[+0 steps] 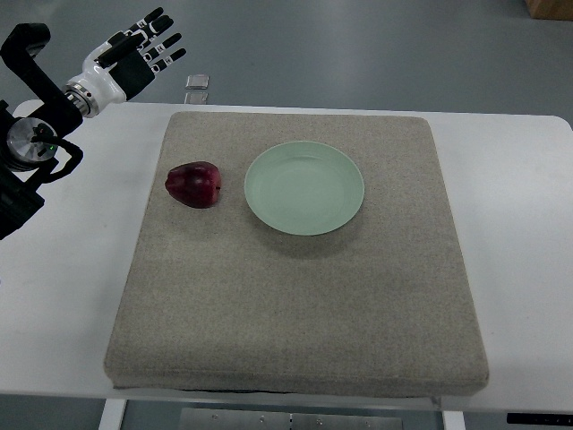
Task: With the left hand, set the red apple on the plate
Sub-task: 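Move the left hand down toward the red apple beside the plate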
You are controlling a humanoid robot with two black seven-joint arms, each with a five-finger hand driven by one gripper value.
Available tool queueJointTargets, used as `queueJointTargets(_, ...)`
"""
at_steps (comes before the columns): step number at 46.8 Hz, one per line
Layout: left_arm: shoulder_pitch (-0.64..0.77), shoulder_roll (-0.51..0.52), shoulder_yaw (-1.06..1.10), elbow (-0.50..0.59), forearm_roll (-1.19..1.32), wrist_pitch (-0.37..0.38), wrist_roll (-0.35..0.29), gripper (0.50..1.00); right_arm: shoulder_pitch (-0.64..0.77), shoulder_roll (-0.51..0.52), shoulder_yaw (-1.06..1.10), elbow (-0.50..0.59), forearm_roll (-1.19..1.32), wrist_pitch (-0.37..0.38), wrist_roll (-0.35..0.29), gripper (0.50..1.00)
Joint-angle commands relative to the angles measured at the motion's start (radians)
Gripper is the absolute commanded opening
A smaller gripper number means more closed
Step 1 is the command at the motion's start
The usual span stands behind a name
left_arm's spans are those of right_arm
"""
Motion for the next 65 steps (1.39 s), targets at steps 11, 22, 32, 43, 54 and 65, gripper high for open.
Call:
queueJointTargets(11, -0.015, 0.006, 0.002, 0.0, 0.001, -0.001, 0.0, 0.994, 0.0, 0.0, 0.0, 0.0, 0.0, 0.0, 0.0, 0.932)
queueJointTargets(22, -0.02, 0.015, 0.047, 0.017, 0.059, -0.013, -0.004, 0.994, 0.0, 0.0, 0.0, 0.0, 0.0, 0.0, 0.0, 0.932)
queueJointTargets(32, -0.053, 0.119, 0.091, -0.128, 0.5, -0.024, -0.032, 0.994, 0.0, 0.0, 0.0, 0.0, 0.0, 0.0, 0.0, 0.932)
queueJointTargets(43, -0.069, 0.313, 0.155, -0.36, 0.643, -0.024, -0.058, 0.994, 0.0, 0.0, 0.0, 0.0, 0.0, 0.0, 0.0, 0.932)
queueJointTargets(54, -0.07, 0.442, 0.195, -0.509, 0.989, -0.016, -0.148, 0.994, 0.0, 0.0, 0.0, 0.0, 0.0, 0.0, 0.0, 0.932)
queueJointTargets(65, -0.015, 0.479, 0.227, -0.647, 1.182, -0.015, -0.198, 0.994, 0.0, 0.0, 0.0, 0.0, 0.0, 0.0, 0.0, 0.932)
